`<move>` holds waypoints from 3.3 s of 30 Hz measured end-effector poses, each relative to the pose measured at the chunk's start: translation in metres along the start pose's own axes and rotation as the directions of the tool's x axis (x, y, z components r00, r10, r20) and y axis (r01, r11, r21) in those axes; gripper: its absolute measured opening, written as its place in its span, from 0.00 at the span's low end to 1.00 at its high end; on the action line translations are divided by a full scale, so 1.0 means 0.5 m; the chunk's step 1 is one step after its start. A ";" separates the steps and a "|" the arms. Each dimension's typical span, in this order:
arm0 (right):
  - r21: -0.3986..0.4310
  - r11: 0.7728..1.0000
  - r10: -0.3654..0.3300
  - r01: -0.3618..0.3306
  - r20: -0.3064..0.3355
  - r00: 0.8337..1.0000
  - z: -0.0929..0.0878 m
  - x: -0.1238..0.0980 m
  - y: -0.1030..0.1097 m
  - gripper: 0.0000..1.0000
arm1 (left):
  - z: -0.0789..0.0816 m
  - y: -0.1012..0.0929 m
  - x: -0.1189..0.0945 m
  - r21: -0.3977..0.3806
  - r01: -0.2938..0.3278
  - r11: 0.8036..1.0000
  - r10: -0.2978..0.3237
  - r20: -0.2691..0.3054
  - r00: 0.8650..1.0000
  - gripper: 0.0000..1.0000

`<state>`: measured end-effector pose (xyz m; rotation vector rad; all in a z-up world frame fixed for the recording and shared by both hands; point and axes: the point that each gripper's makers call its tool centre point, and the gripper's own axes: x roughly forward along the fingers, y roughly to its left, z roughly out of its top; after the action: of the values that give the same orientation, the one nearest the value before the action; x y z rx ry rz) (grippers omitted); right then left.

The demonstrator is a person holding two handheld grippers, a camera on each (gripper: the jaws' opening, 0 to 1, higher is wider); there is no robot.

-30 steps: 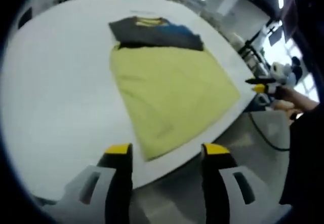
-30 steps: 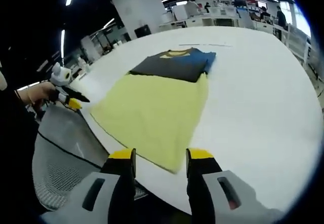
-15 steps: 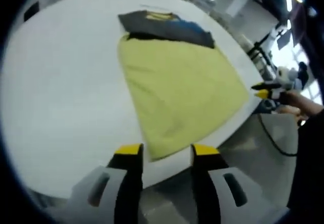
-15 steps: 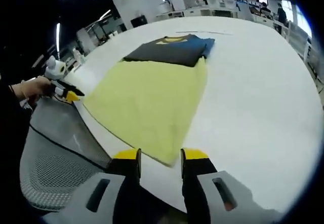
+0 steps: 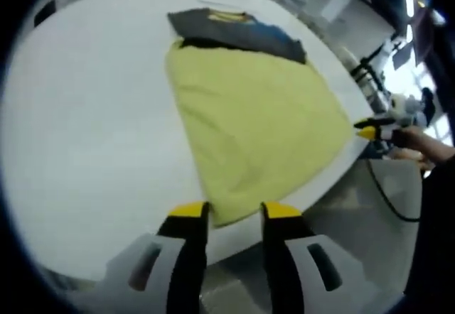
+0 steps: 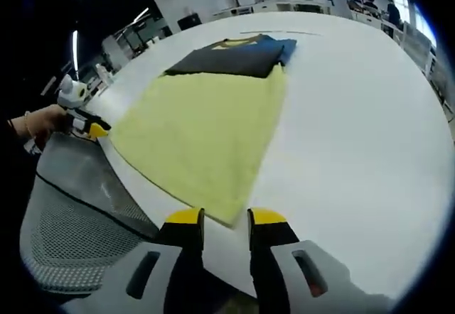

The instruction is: Fold the garment on the visible template until the final outline fits inside the template.

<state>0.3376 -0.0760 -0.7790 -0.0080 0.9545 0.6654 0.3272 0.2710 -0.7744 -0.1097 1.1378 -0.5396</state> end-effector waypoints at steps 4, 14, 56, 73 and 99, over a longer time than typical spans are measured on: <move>-0.002 1.000 -0.006 0.006 0.004 1.000 0.004 0.001 -0.003 0.19 | -0.001 0.000 0.000 -0.003 0.002 1.000 -0.002 -0.006 1.000 0.24; -0.004 1.000 -0.021 0.021 -0.006 1.000 -0.001 0.005 -0.008 0.14 | -0.006 0.002 -0.001 -0.014 -0.003 1.000 0.003 -0.011 1.000 0.20; -0.047 0.998 -0.050 0.050 0.004 0.999 0.007 -0.004 -0.009 0.02 | -0.010 -0.004 -0.008 -0.054 0.032 0.998 -0.033 -0.010 0.999 0.01; -0.021 0.999 -0.039 0.041 0.092 0.995 0.015 -0.058 0.023 0.02 | -0.016 -0.026 -0.060 -0.047 0.054 0.997 -0.053 0.015 0.998 0.01; -0.073 0.997 -0.018 0.028 0.136 0.991 0.015 -0.141 0.080 0.02 | -0.032 -0.083 -0.156 -0.013 0.101 0.995 -0.100 0.051 0.994 0.01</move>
<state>0.2944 -0.0784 -0.7101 -0.0395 0.7978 0.6710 0.2744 0.2741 -0.7020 -0.1935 1.0912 -0.6144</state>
